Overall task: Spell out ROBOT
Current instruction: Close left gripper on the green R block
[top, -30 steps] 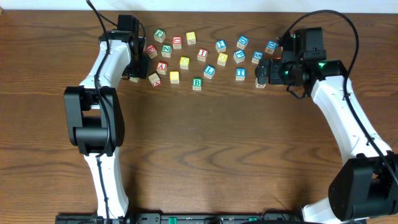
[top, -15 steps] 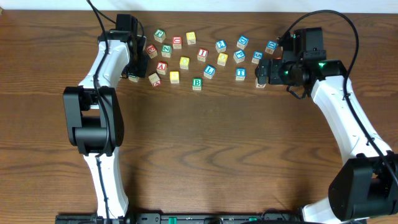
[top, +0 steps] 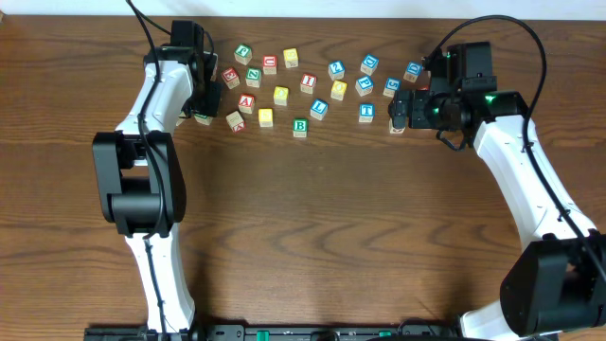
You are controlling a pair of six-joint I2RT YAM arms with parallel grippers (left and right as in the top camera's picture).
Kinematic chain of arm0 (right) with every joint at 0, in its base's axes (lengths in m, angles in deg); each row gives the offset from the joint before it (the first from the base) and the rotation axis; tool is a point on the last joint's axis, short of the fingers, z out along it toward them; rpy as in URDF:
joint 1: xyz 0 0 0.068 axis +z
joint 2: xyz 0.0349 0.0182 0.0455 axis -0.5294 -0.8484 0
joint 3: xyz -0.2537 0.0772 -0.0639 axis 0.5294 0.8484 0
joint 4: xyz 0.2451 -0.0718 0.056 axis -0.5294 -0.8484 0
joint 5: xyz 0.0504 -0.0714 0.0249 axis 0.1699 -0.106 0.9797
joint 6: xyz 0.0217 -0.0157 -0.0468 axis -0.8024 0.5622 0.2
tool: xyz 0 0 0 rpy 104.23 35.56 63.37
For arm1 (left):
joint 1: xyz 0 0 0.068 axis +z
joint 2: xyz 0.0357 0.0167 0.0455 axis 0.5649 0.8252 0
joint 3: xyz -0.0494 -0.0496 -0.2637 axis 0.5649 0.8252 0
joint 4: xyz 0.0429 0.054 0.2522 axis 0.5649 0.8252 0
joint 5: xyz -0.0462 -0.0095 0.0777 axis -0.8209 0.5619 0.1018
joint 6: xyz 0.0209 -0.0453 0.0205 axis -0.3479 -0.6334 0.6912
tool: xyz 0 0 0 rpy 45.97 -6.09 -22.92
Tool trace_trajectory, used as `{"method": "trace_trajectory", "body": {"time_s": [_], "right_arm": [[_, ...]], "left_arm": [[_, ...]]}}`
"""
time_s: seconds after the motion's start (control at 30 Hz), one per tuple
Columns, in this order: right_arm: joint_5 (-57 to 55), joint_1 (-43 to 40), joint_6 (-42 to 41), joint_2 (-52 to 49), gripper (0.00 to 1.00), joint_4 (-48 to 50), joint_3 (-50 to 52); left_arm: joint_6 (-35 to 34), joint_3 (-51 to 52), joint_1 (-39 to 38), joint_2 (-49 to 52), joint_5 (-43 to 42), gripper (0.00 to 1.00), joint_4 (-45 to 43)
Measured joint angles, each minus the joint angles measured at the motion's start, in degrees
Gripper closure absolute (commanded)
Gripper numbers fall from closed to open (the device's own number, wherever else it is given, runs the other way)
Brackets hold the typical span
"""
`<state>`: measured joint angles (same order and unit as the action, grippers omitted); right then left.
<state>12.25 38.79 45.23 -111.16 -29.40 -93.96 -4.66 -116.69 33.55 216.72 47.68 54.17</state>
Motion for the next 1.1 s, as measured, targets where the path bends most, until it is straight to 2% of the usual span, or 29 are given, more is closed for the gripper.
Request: {"method": "trace_trajectory", "body": {"time_s": [0.23, 0.43, 0.7, 0.93, 1.1], "right_arm": [[0.0, 0.0, 0.0, 0.0, 0.01, 0.0, 0.0], [0.0, 0.0, 0.0, 0.0, 0.01, 0.0, 0.0], [0.0, 0.0, 0.0, 0.0, 0.01, 0.02, 0.0], [0.0, 0.0, 0.0, 0.0, 0.01, 0.0, 0.0], [0.0, 0.0, 0.0, 0.0, 0.01, 0.0, 0.0]], "left_arm": [[0.0, 0.0, 0.0, 1.97, 0.0, 0.57, 0.04], [0.11, 0.15, 0.0, 2.49, 0.0, 0.68, 0.07], [-0.07, 0.15, 0.0, 2.4, 0.0, 0.72, 0.7], [-2.47, 0.15, -0.02, 0.74, 0.0, 0.73, 5.18], [-6.25, 0.15, -0.85, -5.57, -0.04, 0.73, 11.93]]}}
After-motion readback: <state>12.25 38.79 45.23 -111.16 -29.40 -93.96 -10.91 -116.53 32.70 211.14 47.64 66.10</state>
